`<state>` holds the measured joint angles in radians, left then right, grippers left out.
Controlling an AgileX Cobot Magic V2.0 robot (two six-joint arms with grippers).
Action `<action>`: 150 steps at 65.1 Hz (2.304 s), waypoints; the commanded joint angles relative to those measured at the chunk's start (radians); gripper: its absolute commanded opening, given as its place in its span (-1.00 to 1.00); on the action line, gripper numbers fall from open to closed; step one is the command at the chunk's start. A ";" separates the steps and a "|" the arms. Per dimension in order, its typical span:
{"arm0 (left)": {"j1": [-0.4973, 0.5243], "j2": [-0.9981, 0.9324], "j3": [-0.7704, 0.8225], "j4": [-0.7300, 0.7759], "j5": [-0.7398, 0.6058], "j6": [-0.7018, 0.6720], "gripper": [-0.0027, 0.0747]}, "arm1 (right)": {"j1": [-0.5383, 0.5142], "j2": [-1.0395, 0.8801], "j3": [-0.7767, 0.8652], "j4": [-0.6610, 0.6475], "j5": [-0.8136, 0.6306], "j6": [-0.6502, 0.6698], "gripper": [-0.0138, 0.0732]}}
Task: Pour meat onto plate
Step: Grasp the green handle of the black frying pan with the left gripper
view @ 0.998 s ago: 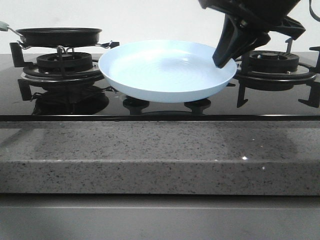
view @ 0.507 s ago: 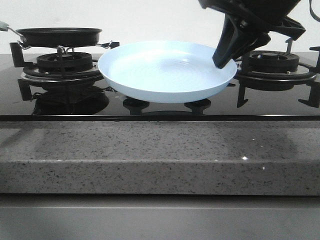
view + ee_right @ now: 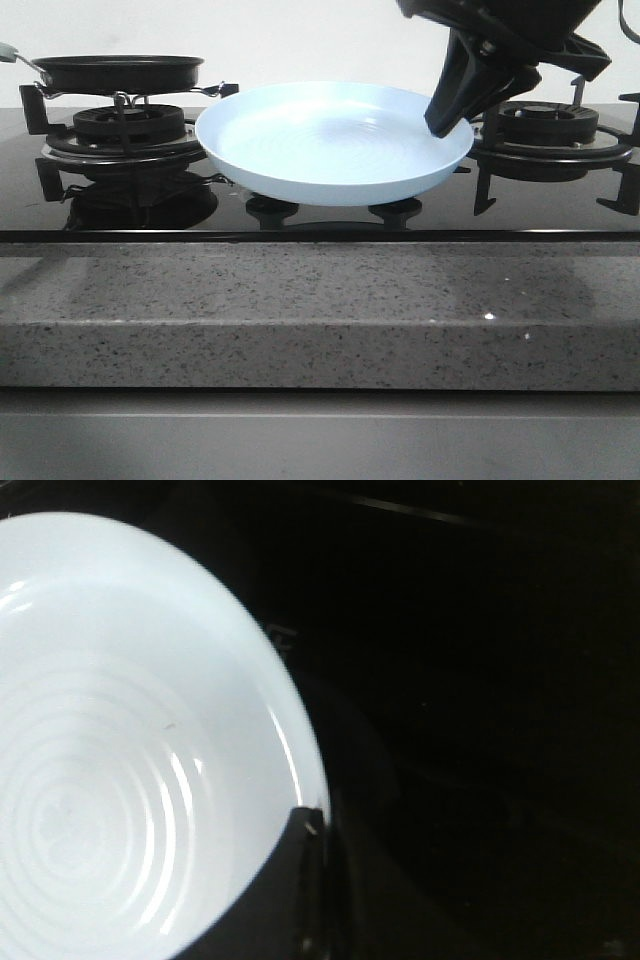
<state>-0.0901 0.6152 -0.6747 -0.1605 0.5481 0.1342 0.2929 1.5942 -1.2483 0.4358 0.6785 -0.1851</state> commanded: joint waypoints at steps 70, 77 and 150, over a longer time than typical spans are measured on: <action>0.226 0.551 -0.418 -0.344 0.058 0.043 0.54 | -0.001 -0.031 -0.025 0.009 -0.024 -0.010 -0.84; 0.291 0.638 -0.452 -0.545 0.081 0.134 0.54 | -0.001 -0.031 -0.025 0.009 -0.024 -0.010 -0.84; 0.362 1.103 -0.535 -1.615 0.246 0.595 0.53 | -0.001 -0.031 -0.025 0.009 -0.024 -0.010 -0.84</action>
<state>0.2708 1.7606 -1.1723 -1.7066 0.7465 0.7232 0.2929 1.5942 -1.2483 0.4381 0.6830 -0.1851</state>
